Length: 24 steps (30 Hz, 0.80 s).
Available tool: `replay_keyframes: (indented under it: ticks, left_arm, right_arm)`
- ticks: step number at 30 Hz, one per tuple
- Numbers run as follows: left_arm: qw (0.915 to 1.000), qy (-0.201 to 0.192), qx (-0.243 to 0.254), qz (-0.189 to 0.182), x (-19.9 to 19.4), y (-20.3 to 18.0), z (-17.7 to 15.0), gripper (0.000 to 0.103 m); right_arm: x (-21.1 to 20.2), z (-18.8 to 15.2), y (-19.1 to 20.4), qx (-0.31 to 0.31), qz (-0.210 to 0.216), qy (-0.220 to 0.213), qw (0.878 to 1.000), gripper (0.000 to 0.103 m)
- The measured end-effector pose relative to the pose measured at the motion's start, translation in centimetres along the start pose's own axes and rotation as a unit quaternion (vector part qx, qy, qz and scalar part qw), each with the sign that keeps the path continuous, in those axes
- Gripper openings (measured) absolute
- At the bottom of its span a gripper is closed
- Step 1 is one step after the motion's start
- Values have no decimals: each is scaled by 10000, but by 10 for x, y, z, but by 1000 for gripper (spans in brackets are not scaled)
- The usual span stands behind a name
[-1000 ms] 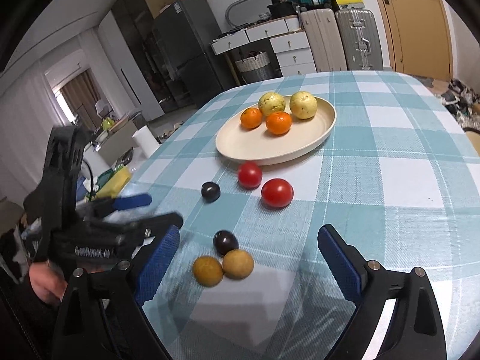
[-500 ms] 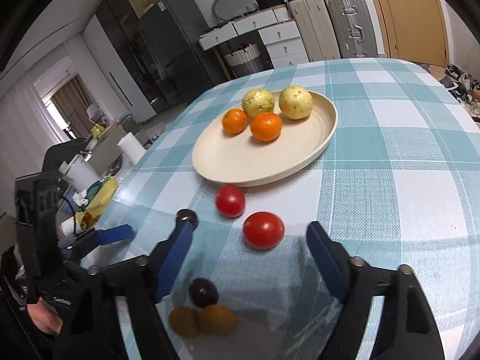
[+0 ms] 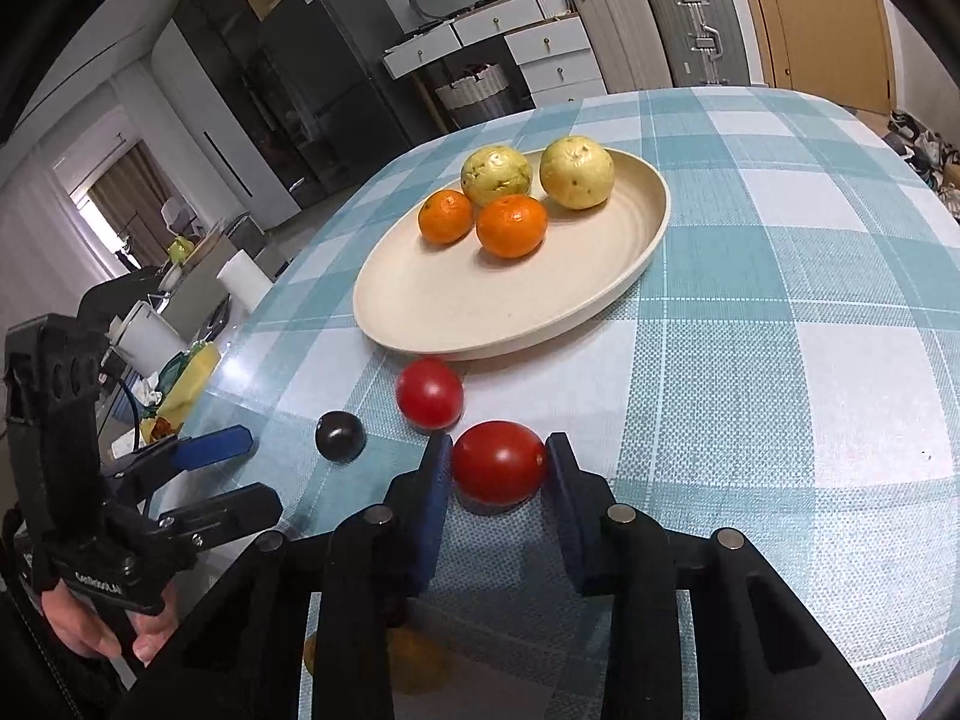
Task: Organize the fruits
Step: 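Grasp a red tomato with the right tool while the left tool approaches a dark plum, then grasp the dark plum with the left tool while the right tool lifts the tomato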
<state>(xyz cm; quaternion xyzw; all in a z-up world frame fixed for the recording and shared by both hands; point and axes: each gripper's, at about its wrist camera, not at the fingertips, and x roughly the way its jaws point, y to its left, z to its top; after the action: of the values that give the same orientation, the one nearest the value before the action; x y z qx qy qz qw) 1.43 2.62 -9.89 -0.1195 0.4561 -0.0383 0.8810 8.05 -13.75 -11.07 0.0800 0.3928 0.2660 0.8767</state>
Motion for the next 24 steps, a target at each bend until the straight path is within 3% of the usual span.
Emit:
replay_keyframes:
  ticks: [11,18,24]
  left_arm:
    - [9998,21,178,20,8,-8,9,100]
    - [9993,79,330,-139,14,-17,15,82]
    - [9980,317,431,-325,26,-22,19,56]
  right_arm:
    - [-17,-4,-9,134,62,-233,9996,32]
    - [-23,-8,-12,171,147,-294,9993,32]
    - [-26,-8,-18,270,216,-325,9989,32]
